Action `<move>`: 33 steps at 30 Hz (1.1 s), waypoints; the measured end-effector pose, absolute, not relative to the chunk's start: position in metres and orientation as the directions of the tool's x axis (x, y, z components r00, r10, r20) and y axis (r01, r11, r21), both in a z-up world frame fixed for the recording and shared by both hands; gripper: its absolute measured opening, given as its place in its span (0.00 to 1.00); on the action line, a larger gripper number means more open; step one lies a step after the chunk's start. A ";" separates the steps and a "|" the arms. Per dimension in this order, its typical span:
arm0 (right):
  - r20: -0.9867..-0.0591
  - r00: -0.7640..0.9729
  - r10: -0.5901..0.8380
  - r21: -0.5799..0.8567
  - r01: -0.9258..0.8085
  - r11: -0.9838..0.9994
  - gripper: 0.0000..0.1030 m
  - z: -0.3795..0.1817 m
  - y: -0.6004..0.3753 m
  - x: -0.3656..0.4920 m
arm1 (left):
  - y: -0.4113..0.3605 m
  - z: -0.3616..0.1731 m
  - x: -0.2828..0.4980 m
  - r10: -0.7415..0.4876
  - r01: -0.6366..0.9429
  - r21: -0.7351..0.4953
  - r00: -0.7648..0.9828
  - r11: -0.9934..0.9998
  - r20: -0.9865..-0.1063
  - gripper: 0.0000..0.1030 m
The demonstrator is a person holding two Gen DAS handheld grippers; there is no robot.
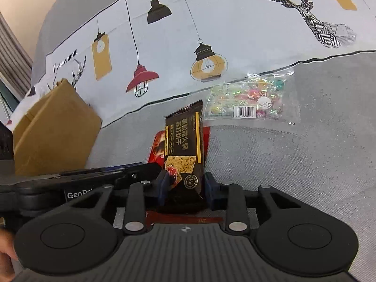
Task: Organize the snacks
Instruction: 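Grasp red coffee packet with left gripper while right grasps dark biscuit bar, then lift and carry the coffee packet and biscuit bar over the box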
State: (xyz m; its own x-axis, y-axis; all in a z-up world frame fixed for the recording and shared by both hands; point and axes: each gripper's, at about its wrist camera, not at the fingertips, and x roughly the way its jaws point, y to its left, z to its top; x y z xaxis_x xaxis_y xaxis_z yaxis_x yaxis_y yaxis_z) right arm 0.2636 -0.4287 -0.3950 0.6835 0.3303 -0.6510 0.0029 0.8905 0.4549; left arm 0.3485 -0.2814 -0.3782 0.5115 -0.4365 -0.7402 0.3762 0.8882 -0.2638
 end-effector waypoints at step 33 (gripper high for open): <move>-0.713 0.692 0.117 0.265 0.111 0.958 0.38 -0.401 -0.443 0.246 | -0.319 -0.382 0.344 -0.357 0.392 -0.132 0.582 0.910 -0.731 0.17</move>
State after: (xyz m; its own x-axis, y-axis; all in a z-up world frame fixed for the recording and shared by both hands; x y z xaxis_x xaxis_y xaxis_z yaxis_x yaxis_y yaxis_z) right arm 0.2465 -0.4427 -0.4012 0.6918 0.1169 -0.7125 0.1112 0.9578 0.2652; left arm 0.3437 -0.3185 -0.3815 0.5820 -0.3567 -0.7308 0.3922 0.9104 -0.1321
